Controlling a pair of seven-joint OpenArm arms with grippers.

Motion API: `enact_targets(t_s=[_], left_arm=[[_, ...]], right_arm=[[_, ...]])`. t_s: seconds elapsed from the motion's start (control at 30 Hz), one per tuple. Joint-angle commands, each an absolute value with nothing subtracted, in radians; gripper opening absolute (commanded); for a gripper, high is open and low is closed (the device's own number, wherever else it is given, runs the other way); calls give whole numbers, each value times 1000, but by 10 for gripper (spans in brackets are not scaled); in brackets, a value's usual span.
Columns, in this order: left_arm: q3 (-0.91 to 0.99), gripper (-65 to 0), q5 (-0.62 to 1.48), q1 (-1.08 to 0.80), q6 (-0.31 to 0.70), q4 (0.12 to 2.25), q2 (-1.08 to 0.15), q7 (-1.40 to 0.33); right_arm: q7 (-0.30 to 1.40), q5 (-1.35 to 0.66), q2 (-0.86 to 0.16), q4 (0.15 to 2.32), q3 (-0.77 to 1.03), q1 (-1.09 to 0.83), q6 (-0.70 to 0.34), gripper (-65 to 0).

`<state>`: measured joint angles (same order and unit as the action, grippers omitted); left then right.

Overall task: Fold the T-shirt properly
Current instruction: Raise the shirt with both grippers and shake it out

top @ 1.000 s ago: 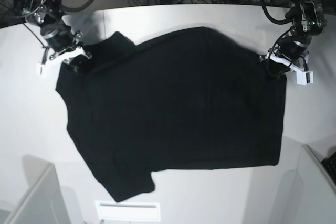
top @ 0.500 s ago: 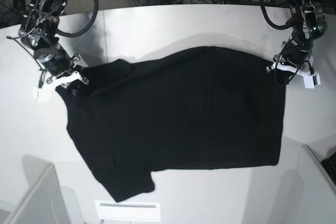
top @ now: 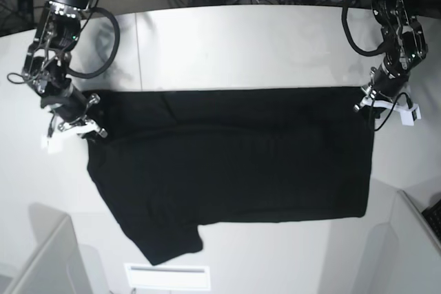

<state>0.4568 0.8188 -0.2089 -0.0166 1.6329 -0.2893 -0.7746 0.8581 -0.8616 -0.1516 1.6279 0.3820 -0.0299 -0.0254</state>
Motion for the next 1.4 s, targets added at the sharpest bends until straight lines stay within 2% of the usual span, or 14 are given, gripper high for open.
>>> enact_targets(t_s=[0.0,0.33,0.5,1.13,1.23,1.27,1.3,1.37], left_arm=[[458,-650,832,-191,-10,1639,-306,-760],[456,-650,831,-120,-10,1555,-309,-760],[456,-650,831,-108,-10,1554,-309,-760],[456,-650,783,-84,-10,1511,-309,-760],[456,-650,783,-73,-10,1511,-309,-760],[460,-650,786,-71,-10,1511,-309,-760],[460,-596,788,-70,-10,1511,-309,-760],[458,-481,788,-51,-10,1512,-311,-760]], right_arm=[[843,-878,-165,1635,384,-8,-35,-650],[848,-877,-168,1483,372,93,-38,-650],[839,-878,-223,1443,243,133,-36,-650],[819,-806,-222,1399,254,143,-36,-650],[812,-806,-222,1399,255,140,-36,-450],[811,-806,-222,1399,255,140,-36,-408],[811,-806,-222,1399,255,140,-36,-371],[802,-806,-217,1406,282,140,-36,-344]])
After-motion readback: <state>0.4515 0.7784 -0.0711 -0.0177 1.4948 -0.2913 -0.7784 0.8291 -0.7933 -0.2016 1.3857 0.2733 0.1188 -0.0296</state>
